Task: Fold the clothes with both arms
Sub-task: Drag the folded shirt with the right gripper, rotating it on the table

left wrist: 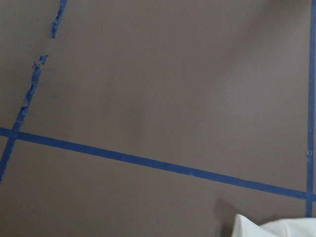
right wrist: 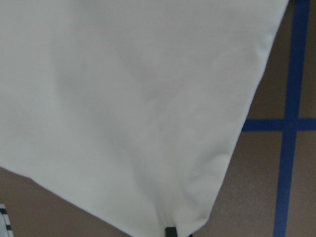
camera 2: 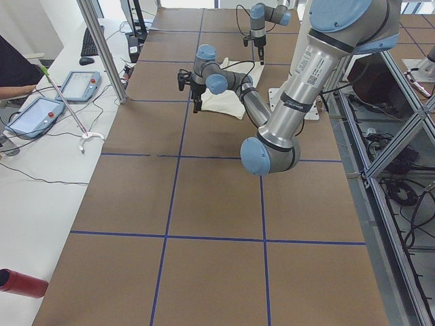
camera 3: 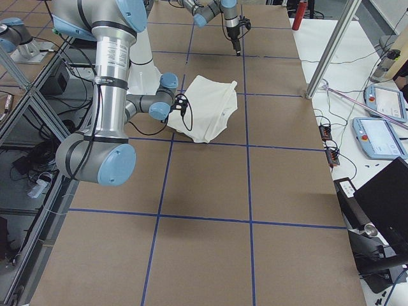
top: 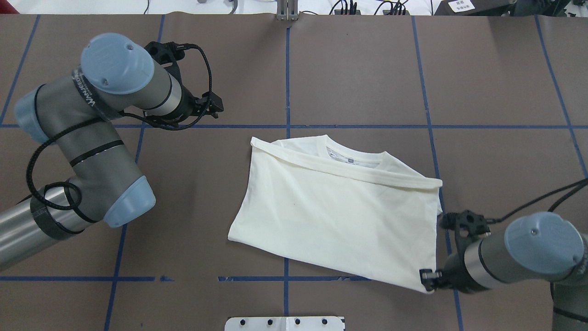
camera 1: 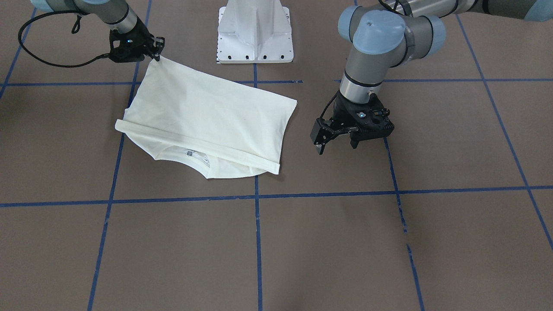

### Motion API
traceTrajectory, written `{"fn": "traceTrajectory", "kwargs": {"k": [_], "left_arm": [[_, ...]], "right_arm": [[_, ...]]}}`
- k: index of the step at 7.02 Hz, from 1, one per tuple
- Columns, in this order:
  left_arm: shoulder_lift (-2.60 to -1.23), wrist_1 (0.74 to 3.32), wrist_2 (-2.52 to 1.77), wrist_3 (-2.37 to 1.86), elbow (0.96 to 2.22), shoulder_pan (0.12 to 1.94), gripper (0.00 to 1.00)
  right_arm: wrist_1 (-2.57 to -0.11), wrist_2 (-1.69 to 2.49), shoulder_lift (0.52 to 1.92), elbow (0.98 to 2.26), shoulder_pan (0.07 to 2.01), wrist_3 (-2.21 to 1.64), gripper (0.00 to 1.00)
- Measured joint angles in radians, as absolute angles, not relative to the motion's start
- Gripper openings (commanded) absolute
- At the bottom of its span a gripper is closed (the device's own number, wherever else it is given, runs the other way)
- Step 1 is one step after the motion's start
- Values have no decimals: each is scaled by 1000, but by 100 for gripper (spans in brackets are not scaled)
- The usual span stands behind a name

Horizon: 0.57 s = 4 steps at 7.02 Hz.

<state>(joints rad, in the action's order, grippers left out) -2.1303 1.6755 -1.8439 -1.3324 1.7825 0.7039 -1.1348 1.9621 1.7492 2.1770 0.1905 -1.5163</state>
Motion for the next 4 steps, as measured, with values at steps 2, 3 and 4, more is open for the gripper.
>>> {"fn": "traceTrajectory", "kwargs": {"k": [2,3,4], "left_arm": [[-2130,1676,-1844,-1335,1792,682,100],[-2128,1676,-1846,-1337,1794,657,100],[-2118,1677,-1848,-1363,1799,622,97]], "right_arm": [[-1126,1895,1754,2209,135,-1579,100],[-1118,1862,1745,2224,167,-1585,100],[-1106,1848,1727,2232,232,-1585,100]]}}
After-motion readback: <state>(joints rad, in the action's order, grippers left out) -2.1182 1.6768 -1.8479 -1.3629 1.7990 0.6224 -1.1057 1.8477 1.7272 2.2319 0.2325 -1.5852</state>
